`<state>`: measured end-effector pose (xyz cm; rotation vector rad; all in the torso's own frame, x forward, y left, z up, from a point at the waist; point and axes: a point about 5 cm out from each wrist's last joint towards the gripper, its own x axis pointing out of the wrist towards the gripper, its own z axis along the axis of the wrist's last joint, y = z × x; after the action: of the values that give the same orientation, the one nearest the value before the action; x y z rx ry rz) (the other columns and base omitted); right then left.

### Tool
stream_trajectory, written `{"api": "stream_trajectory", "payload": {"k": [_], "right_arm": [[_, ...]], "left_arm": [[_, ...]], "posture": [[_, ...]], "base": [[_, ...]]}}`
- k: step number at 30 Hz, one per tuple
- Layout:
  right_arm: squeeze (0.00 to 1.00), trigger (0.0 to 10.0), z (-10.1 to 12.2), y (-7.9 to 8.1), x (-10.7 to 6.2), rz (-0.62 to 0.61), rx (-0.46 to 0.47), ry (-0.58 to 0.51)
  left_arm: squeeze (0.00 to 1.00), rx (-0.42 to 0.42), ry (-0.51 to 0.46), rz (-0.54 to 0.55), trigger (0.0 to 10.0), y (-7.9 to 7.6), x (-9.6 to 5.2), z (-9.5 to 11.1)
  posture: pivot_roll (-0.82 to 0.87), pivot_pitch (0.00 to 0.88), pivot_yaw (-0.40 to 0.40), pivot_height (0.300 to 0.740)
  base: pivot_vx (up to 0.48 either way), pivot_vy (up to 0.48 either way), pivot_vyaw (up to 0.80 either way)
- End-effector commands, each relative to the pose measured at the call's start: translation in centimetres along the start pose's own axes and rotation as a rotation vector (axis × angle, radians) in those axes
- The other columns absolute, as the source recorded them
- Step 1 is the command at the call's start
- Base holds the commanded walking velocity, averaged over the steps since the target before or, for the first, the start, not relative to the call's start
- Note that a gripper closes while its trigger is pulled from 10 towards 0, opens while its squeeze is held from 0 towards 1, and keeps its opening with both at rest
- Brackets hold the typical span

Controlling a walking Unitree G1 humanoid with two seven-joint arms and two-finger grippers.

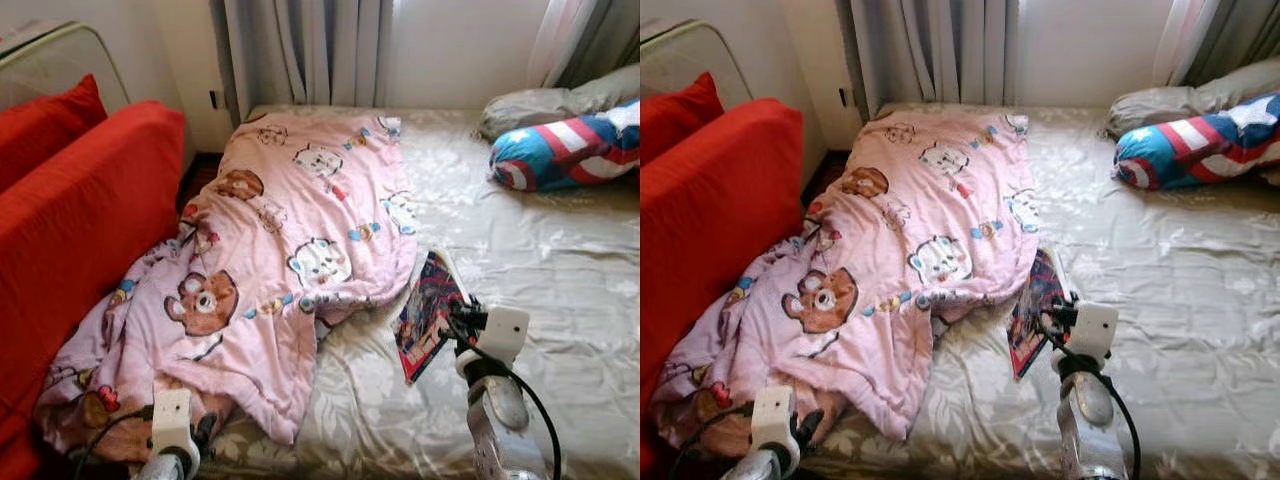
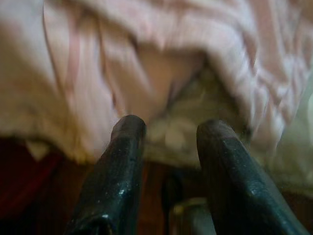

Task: Clean up the room

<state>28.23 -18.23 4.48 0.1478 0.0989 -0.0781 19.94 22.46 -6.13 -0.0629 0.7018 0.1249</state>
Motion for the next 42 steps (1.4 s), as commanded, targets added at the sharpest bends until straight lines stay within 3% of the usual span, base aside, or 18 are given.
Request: {"api": "stream_trajectory", "payload": {"k": [1, 11, 19, 42], "right_arm": [[0.00, 10.0, 1.3, 0.5, 0.7, 0.026, -0.022, -0.063], [0.00, 10.0, 1.8, 0.8, 1.5, 0.036, -0.012, -0.065], [0.00, 10.0, 1.6, 0.9, 1.3, 0.020, 0.002, -0.061], [0.00, 10.0, 1.6, 0.6, 1.4, -0.004, 0.001, -0.060]], "left_arm": [[0.00, 0.011, 0.051, 0.006, 10.0, 0.0, -0.3, -1.1], [0.00, -0.035, 0.119, 0.025, 10.0, -0.3, -0.6, -2.5], [0.00, -0.014, 0.129, 0.005, 10.0, -0.6, -0.6, -2.7], [0.00, -0.008, 0.157, 0.007, 10.0, -0.4, -1.0, -3.5]], "posture": [[-0.01, 0.000, -0.037, 0.740], [-0.04, 0.000, -0.033, 0.740], [-0.04, 0.000, -0.034, 0.740], [-0.04, 0.000, -0.028, 0.740]], "base": [[0.000, 0.000, 0.00], [0.000, 0.000, 0.00], [0.000, 0.000, 0.00], [0.000, -0.358, 0.00]]}}
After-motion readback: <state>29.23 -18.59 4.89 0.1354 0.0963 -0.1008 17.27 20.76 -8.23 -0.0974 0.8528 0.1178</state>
